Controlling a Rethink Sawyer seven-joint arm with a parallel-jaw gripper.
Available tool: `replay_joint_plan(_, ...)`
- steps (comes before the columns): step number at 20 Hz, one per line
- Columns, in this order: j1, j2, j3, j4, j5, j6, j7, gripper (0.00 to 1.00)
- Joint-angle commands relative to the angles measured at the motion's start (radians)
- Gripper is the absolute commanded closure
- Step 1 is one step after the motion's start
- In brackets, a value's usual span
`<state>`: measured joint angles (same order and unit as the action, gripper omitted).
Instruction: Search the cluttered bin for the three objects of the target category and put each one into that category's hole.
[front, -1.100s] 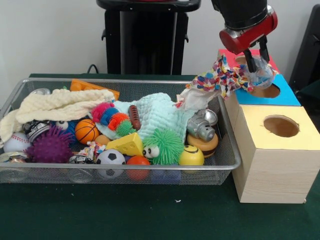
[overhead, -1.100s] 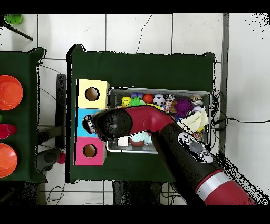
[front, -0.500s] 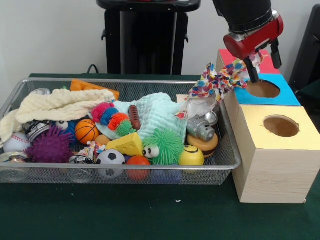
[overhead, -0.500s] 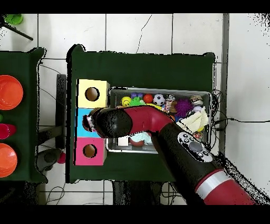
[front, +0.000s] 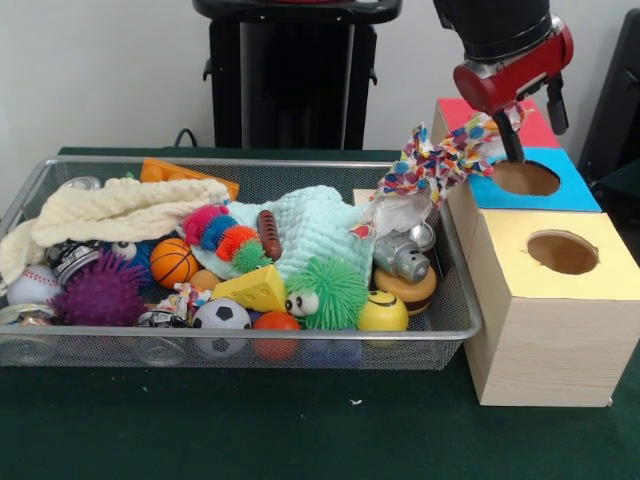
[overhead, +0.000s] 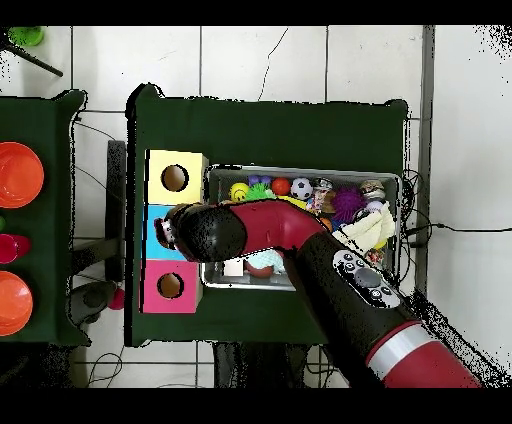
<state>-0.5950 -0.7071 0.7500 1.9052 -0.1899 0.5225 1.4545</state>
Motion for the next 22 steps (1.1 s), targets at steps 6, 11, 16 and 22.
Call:
replay_joint_plan(6,0.043,-0.060,-0.131,-0.097,-0.156,0.288,-0.069,0.00)
replay_joint_plan(11,0.061,-0.075,-0.170,-0.147,-0.262,0.371,-0.083,0.00)
replay_joint_plan(16,0.078,-0.072,-0.179,-0.172,-0.320,0.400,-0.054,0.00)
replay_joint_plan(22,0.102,-0.068,-0.202,-0.196,-0.350,0.320,0.045,1.00)
